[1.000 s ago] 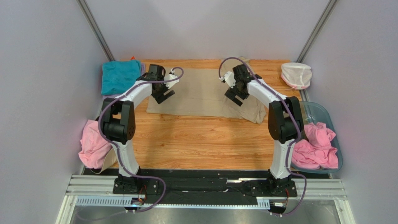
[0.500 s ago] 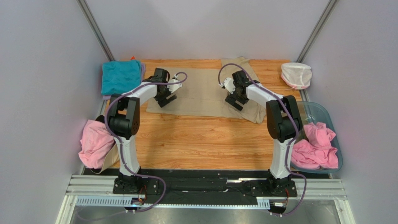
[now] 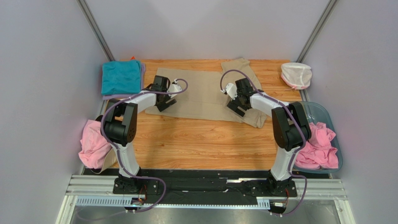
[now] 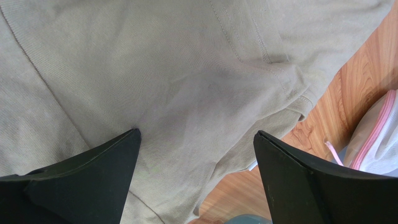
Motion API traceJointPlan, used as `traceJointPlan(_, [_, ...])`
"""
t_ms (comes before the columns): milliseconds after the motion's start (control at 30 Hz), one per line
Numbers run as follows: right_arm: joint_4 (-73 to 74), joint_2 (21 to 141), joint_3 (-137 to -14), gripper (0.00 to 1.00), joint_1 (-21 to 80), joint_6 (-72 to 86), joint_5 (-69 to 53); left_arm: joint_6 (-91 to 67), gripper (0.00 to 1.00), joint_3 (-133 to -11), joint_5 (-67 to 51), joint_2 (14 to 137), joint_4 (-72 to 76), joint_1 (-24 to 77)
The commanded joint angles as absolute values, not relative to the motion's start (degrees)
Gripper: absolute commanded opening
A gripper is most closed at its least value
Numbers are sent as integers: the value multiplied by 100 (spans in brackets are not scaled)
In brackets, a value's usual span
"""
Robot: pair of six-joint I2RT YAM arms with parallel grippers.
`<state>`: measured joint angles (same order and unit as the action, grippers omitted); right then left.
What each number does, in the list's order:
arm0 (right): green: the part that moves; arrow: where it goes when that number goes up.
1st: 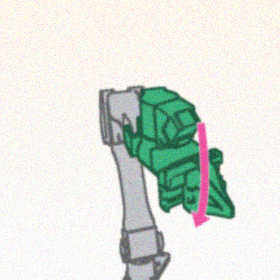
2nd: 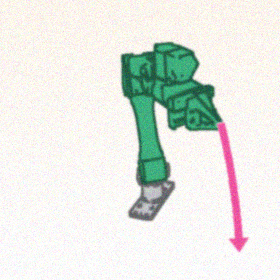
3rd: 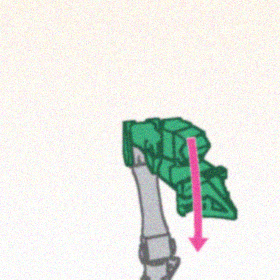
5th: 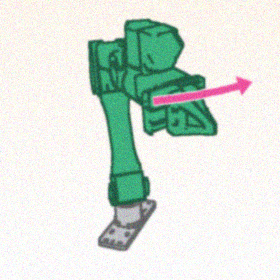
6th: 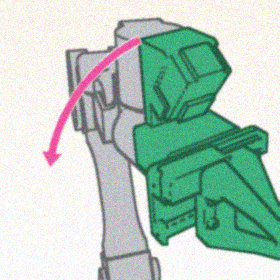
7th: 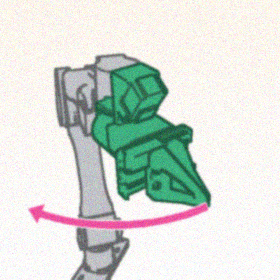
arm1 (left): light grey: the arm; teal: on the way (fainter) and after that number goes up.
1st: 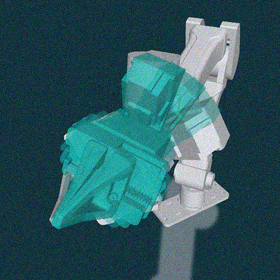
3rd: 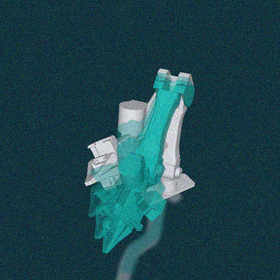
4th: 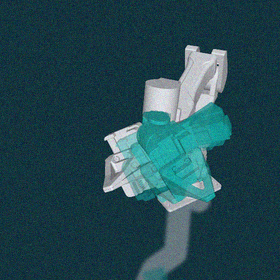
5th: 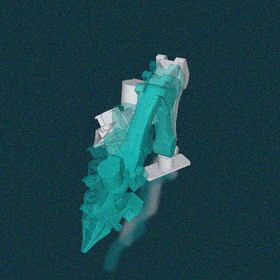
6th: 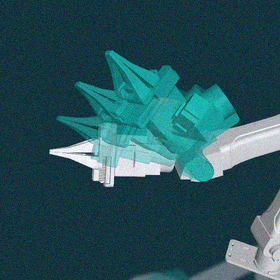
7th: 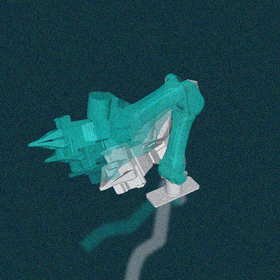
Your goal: Fold and stack the t-shirts
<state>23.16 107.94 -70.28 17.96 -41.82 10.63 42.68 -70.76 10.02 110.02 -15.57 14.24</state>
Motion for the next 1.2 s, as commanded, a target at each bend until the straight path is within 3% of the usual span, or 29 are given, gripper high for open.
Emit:
traceJointPlan(0, [2900, 10653, -6391, 99, 1898, -4192, 862, 4210, 91, -6382, 1160, 10846, -2136, 1415])
traceJointPlan(1167, [3682, 7893, -4131, 99, 3392, -3375, 501, 3665, 91, -3621, 1406, 7393, -3375, 2487])
